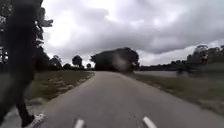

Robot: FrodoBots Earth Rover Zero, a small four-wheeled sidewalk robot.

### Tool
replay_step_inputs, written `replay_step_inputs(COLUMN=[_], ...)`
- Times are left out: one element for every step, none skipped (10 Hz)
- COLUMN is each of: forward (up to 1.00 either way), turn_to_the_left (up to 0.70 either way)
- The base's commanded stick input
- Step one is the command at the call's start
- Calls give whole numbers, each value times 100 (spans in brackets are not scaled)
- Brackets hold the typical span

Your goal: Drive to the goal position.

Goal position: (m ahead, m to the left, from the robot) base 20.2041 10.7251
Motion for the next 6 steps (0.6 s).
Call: replay_step_inputs(forward=[70, 70, 70, 70, 70, 70], turn_to_the_left=[0, 0, 0, 0, 0, 0])
